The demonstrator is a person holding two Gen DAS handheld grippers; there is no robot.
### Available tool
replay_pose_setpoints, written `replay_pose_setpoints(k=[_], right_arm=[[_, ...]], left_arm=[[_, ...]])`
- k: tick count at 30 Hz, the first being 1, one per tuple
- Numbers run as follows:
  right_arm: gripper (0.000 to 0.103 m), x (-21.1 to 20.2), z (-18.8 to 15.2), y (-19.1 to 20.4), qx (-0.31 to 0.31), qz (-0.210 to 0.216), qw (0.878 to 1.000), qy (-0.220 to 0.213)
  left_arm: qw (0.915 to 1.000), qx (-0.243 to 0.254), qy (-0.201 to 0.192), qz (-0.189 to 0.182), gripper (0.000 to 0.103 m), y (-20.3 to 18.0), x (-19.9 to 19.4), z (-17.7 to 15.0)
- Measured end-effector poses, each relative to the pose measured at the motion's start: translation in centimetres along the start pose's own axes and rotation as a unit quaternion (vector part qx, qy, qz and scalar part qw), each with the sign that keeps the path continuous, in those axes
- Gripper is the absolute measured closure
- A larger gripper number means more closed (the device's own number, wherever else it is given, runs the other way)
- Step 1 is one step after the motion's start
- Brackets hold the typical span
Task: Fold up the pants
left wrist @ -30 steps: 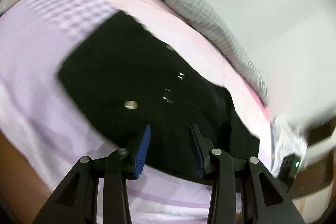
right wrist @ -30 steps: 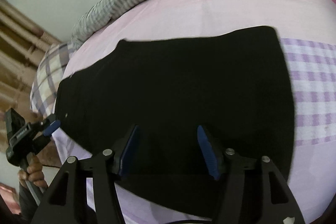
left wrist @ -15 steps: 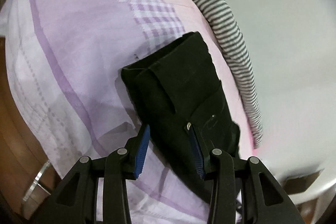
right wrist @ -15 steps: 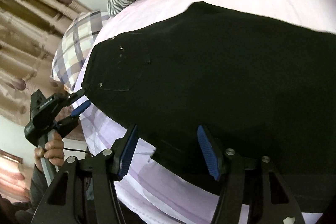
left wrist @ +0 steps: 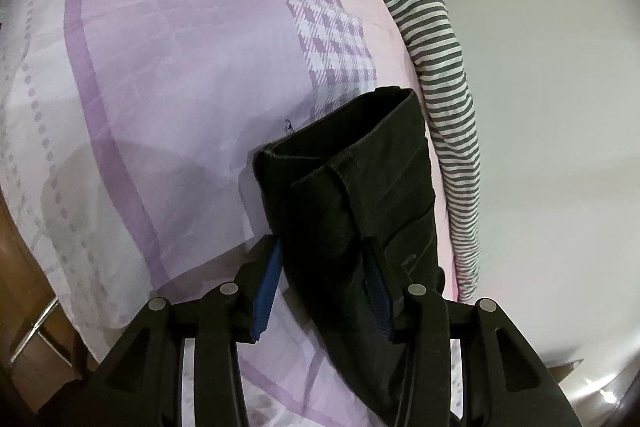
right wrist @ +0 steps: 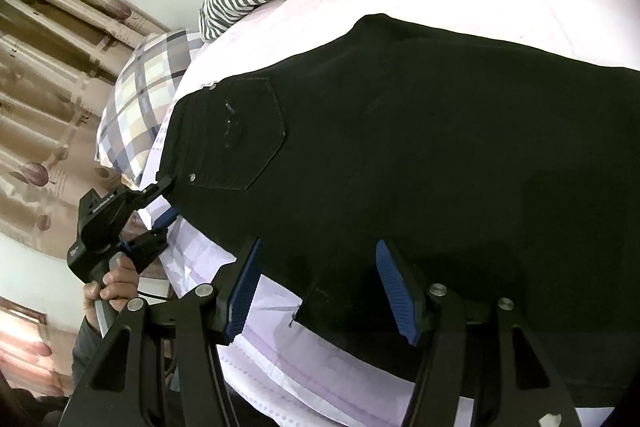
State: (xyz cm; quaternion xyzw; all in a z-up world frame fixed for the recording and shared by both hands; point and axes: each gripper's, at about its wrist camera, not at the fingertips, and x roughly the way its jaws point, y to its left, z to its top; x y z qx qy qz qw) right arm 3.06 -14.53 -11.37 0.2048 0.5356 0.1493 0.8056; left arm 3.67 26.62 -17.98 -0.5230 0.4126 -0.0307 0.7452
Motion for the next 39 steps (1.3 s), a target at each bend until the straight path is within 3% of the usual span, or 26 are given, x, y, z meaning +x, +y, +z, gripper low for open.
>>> replay_pose_setpoints(k=[8, 9, 10, 14, 17, 21, 23, 25, 27, 30, 36, 37, 39], right_arm=[[0.046, 0.1, 0.1, -0.2, 0.005, -0.002, 1.0, -0.001], [0.046, 0.1, 0.1, -0.2, 0.005, -0.002, 1.0, -0.002], [0.046, 0.0, 0.0, -0.2, 0.005, -0.003, 1.0, -0.002], [0.046, -0.6, 0.1, -0.4, 0.011, -0.003, 1.0, -0.012], [0.046, -1.6, 0.4, -0.7, 0.018, -0.002, 0.999, -0.029], [0.046, -3.7, 0.9, -1.8, 0.031, 0.0, 0.998, -0.06], [0.046, -4.9, 1.1, -2.6, 0.04, 0.002, 0.996, -0.077], [0.046, -6.2, 1.2, -3.5, 0.049, 0.001, 0.994, -0.095], [0.046, -7.6, 1.2, -4.7, 0.062, 0.002, 0.992, -0.112], [0.046, -9.5, 1.0, -6.5, 0.083, 0.004, 0.987, -0.136], [0.046, -12.3, 0.2, -10.3, 0.127, 0.009, 0.979, -0.162], [0.046, -12.6, 0.1, -11.2, 0.138, 0.014, 0.976, -0.166], [0.046, -12.9, -0.1, -12.0, 0.153, 0.024, 0.973, -0.169]], left_arm=[[0.9994, -0.017, -0.016, -0.025, 0.052, 0.1, 0.5, 0.6], [0.9994, -0.017, -0.019, -0.024, 0.055, 0.1, 0.5, 0.5], [0.9997, -0.009, -0.023, -0.007, 0.067, 0.0, 0.6, 0.4], [0.9993, 0.01, -0.035, 0.003, 0.081, -0.5, 0.3, 0.1], [0.9957, 0.071, -0.056, 0.017, 0.084, -3.8, -0.7, -0.6], [0.9788, 0.196, -0.058, 0.011, 0.084, -10.6, -1.5, -2.7], [0.9611, 0.27, -0.058, 0.007, 0.084, -14.3, -1.7, -4.6], [0.9375, 0.344, -0.051, -0.008, 0.085, -18.0, -1.5, -7.3], [0.9235, 0.381, -0.036, -0.021, 0.085, -20.1, -0.9, -9.3], [0.8926, 0.45, -0.006, -0.033, 0.085, -22.9, 0.6, -13.5], [0.8321, 0.545, 0.092, -0.046, 0.085, -25.0, 4.7, -22.3], [0.8168, 0.563, 0.119, -0.037, 0.085, -24.8, 5.9, -24.1], [0.797, 0.581, 0.166, -0.013, 0.083, -24.2, 8.3, -26.3]])
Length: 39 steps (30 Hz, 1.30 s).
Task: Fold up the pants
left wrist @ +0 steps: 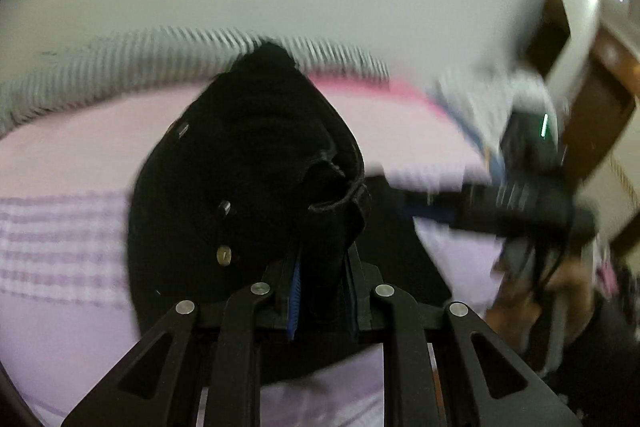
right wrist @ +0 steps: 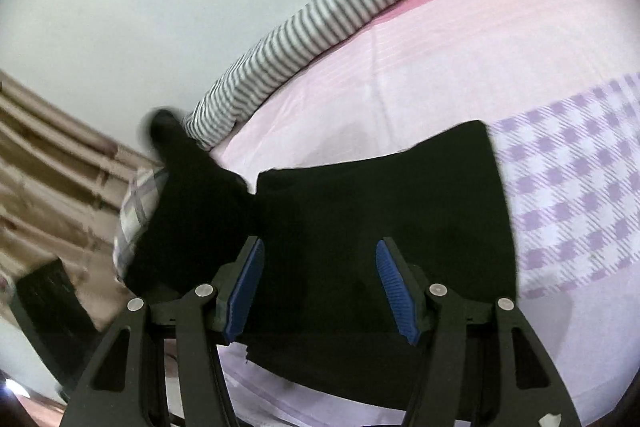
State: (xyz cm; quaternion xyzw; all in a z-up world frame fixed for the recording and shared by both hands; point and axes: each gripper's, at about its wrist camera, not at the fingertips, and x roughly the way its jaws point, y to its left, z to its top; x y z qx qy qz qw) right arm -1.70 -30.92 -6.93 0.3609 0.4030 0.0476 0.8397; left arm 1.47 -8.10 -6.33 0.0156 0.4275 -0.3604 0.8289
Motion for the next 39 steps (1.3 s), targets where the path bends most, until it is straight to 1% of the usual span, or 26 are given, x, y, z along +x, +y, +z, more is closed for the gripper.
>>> replay_pose_setpoints(k=[1, 3, 4, 5, 7, 8, 10, 12, 14, 16, 17, 20, 22, 23, 24, 26, 27, 29, 30, 32, 34, 36, 37, 39], right_arm=[[0.046, -0.1, 0.0, -0.5, 0.009, 0.005, 1.0, 0.001], [0.046, -0.1, 0.3, -1.1, 0.023, 0.011, 1.0, 0.002], [0.046, -0.1, 0.3, -1.4, 0.027, 0.012, 1.0, 0.002], [0.046, -0.1, 0.4, -1.6, 0.029, 0.012, 0.999, 0.003], [0.046, 0.0, 0.4, -1.9, 0.032, 0.014, 0.999, 0.007], [0.046, 0.2, 0.5, -2.1, 0.034, 0.016, 0.999, 0.01], [0.046, 0.5, 0.4, -2.4, 0.04, 0.021, 0.999, 0.021], [0.046, 0.7, 0.2, -2.8, 0.039, 0.023, 0.999, 0.031], [0.046, 1.2, 0.0, -2.8, 0.032, 0.019, 0.998, 0.043], [0.046, 1.5, -0.3, -2.8, 0.026, 0.018, 0.998, 0.055], [0.046, 1.9, -0.4, -2.6, 0.021, 0.017, 0.997, 0.066], [0.046, 2.9, -0.4, -2.7, 0.004, 0.012, 0.996, 0.093], [0.046, 3.4, -0.4, -2.7, -0.009, 0.005, 0.994, 0.105], [0.046, 3.9, -0.3, -2.6, -0.015, 0.005, 0.993, 0.114], [0.046, 4.2, -0.3, -2.6, -0.018, 0.006, 0.992, 0.121], [0.046, 4.8, -0.2, -2.6, -0.026, 0.005, 0.991, 0.132], [0.046, 5.1, -0.1, -2.6, -0.032, 0.007, 0.99, 0.135], [0.046, 5.5, 0.0, -2.4, -0.045, 0.013, 0.989, 0.139], [0.046, 5.8, 0.1, -2.4, -0.05, 0.02, 0.989, 0.14], [0.046, 6.6, 0.4, -2.4, -0.052, 0.034, 0.988, 0.144], [0.046, 7.8, 0.7, -2.3, -0.054, 0.066, 0.986, 0.146], [0.046, 8.6, 0.9, -1.9, -0.057, 0.084, 0.984, 0.144], [0.046, 9.2, 0.9, -1.7, -0.055, 0.099, 0.982, 0.15], [0.049, 9.6, 1.0, -1.5, -0.053, 0.1, 0.982, 0.149]], left_arm=[[0.9996, 0.009, 0.026, -0.001, 0.082, -0.4, 1.4, -0.3], [0.9961, 0.017, 0.085, 0.013, 0.08, -1.1, 4.4, -1.1], [0.9948, 0.019, 0.098, 0.019, 0.079, -1.3, 5.3, -1.4], [0.9949, 0.023, 0.096, 0.02, 0.078, -1.5, 5.4, -1.3], [0.9958, 0.03, 0.086, 0.014, 0.069, -2.3, 4.7, -1.0], [0.9963, 0.033, 0.079, 0.006, 0.067, -2.7, 4.3, -1.0], [0.9966, 0.037, 0.07, -0.024, 0.065, -3.3, 3.5, -1.0], [0.9976, 0.04, 0.052, -0.021, 0.061, -3.4, 2.7, -1.0], [0.9984, 0.023, 0.045, -0.025, 0.06, -2.5, 2.2, -0.9], [0.999, -0.008, 0.038, -0.023, 0.06, -1.0, 1.5, -0.4], [0.999, -0.023, 0.032, -0.018, 0.06, 0.0, 1.1, -0.3], [0.9972, -0.071, 0.013, 0.018, 0.06, 3.5, -0.4, -0.4], [0.9937, -0.099, 0.005, 0.052, 0.06, 6.2, -1.3, -0.6], [0.9922, -0.104, 0.004, 0.068, 0.06, 7.0, -1.5, -0.9], [0.9884, -0.118, 0.005, 0.096, 0.06, 8.5, -1.8, -1.1], [0.9818, -0.15, 0.006, 0.116, 0.06, 11.2, -2.4, -1.9], [0.9789, -0.161, 0.006, 0.126, 0.06, 11.9, -2.6, -2.4], [0.9688, -0.187, 0.011, 0.163, 0.06, 14.0, -2.9, -3.0], [0.9656, -0.192, 0.013, 0.175, 0.06, 14.7, -2.9, -3.3], [0.9559, -0.212, 0.022, 0.202, 0.06, 16.2, -2.9, -4.1], [0.9506, -0.23, 0.028, 0.207, 0.06, 17.4, -2.9, -4.6], [0.9461, -0.247, 0.032, 0.207, 0.06, 18.4, -2.8, -5.1], [0.9446, -0.252, 0.034, 0.208, 0.06, 18.6, -2.8, -5.4], [0.9427, -0.257, 0.037, 0.209, 0.06, 18.8, -2.6, -5.8]])
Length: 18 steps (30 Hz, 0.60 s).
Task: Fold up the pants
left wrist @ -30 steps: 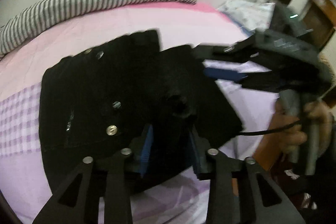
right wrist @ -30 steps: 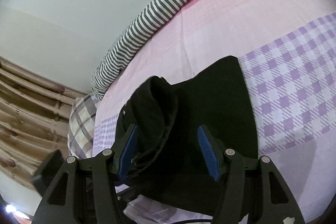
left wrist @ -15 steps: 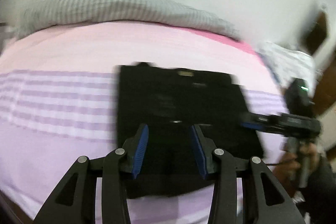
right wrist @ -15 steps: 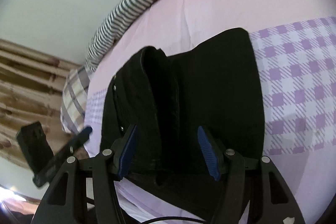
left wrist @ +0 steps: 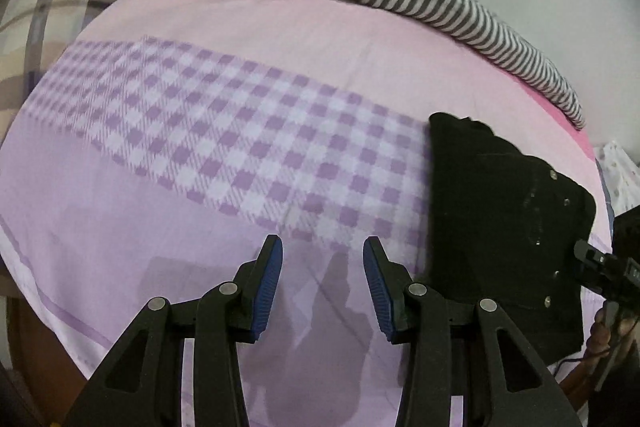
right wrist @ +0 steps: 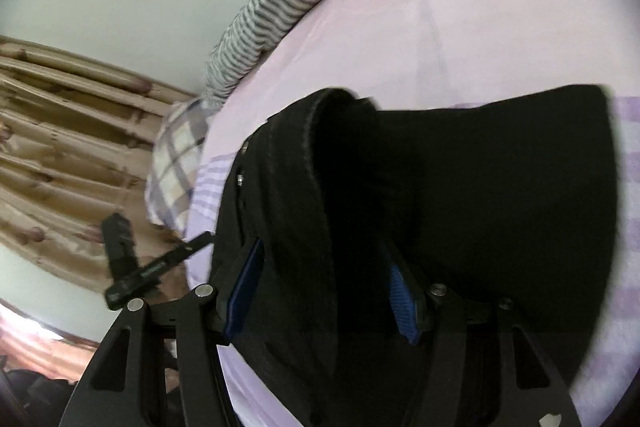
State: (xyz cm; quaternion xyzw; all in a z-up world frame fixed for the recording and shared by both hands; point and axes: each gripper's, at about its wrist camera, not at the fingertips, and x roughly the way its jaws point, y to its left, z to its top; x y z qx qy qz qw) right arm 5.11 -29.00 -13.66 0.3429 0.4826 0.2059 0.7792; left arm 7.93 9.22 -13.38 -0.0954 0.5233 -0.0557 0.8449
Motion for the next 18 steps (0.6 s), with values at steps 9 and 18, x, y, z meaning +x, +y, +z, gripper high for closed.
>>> replay_pose_setpoints(k=[9, 18], right_arm=[[0.089, -1.4, -1.3, 1.4, 0.04, -0.022, 0.998, -0.031], [0.092, -5.6, -1.1, 8.1, -0.022, -0.045, 0.996, -0.074]], left_arm=[[1.0, -0.002, 0.005, -0.004, 0.06, -0.2, 0.4, -0.3], [0.9995, 0.014, -0.012, -0.024, 0.06, -1.8, -0.9, 0.9]])
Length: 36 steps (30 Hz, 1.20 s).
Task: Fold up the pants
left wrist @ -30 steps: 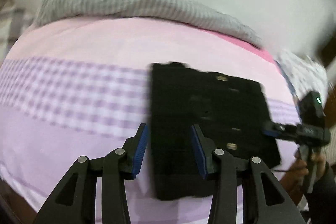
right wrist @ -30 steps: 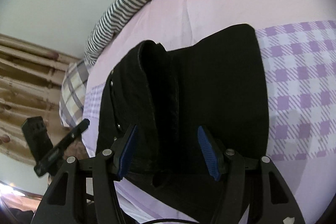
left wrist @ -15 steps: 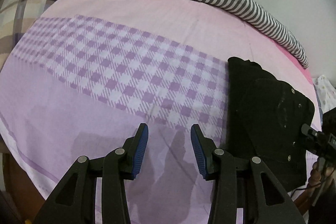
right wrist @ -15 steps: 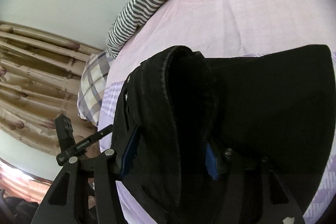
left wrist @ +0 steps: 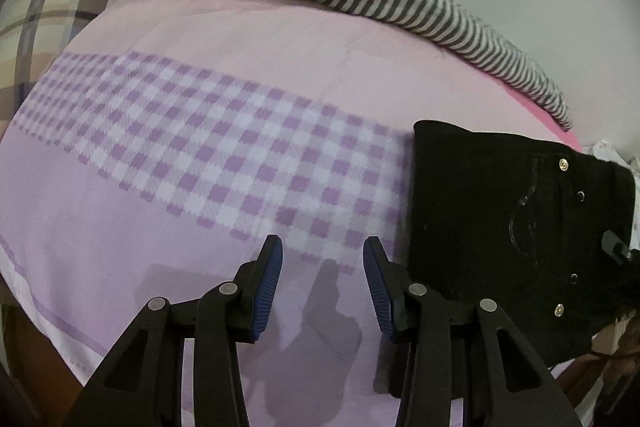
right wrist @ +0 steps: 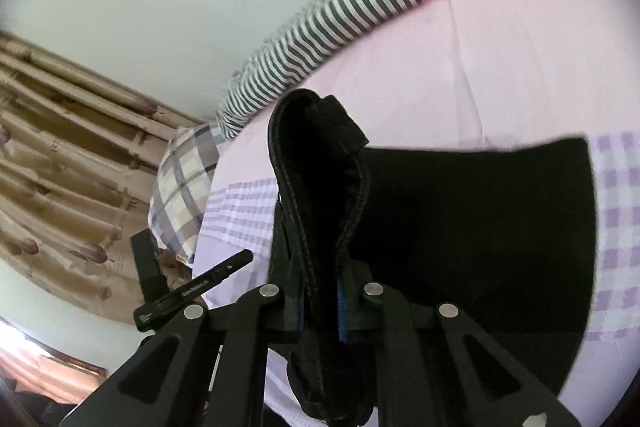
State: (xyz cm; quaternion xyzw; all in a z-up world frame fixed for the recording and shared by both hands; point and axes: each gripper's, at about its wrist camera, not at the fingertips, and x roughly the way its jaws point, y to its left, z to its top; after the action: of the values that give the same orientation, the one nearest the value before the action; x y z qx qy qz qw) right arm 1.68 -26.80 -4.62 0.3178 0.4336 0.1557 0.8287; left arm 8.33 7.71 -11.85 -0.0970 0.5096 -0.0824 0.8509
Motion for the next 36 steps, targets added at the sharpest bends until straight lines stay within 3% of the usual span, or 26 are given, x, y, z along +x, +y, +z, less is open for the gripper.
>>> replay_pose_setpoints(k=[6, 10, 19, 23, 27, 31, 36], right_arm=[[0.092, -3.3, 0.4, -1.8, 0.005, -0.045, 0.999, -0.022], [0.092, -4.0, 0.0, -5.4, 0.046, -0.077, 0.996, -0.03], [0.093, -3.9, -1.1, -11.1, 0.096, -0.104, 0.989, -0.031], [0.09, -3.6, -1.2, -11.0, 0.098, -0.118, 0.988, -0.031], [0.075, -3.6, -1.5, -10.4, 0.095, -0.14, 0.985, -0.026], [0.071, -4.8, -2.2, -9.3, 0.074, -0.159, 0.984, -0.031], [0.071, -6.6, -3.4, -8.6, 0.065, -0.165, 0.983, -0.044]], left_arm=[[0.9993, 0.025, -0.005, -0.027, 0.06, -2.8, -0.2, 0.6], [0.9981, 0.046, 0.003, -0.042, 0.06, -5.0, 0.4, 0.5], [0.9915, 0.107, 0.024, -0.07, 0.06, -9.6, 1.2, -1.2], [0.9877, 0.135, 0.03, -0.073, 0.059, -11.0, 1.7, -2.2], [0.9828, 0.175, 0.032, -0.051, 0.055, -12.4, 2.6, -3.4], [0.9774, 0.208, 0.025, -0.027, 0.053, -13.3, 3.0, -4.3], [0.9772, 0.21, 0.024, -0.022, 0.052, -13.3, 3.1, -4.5]])
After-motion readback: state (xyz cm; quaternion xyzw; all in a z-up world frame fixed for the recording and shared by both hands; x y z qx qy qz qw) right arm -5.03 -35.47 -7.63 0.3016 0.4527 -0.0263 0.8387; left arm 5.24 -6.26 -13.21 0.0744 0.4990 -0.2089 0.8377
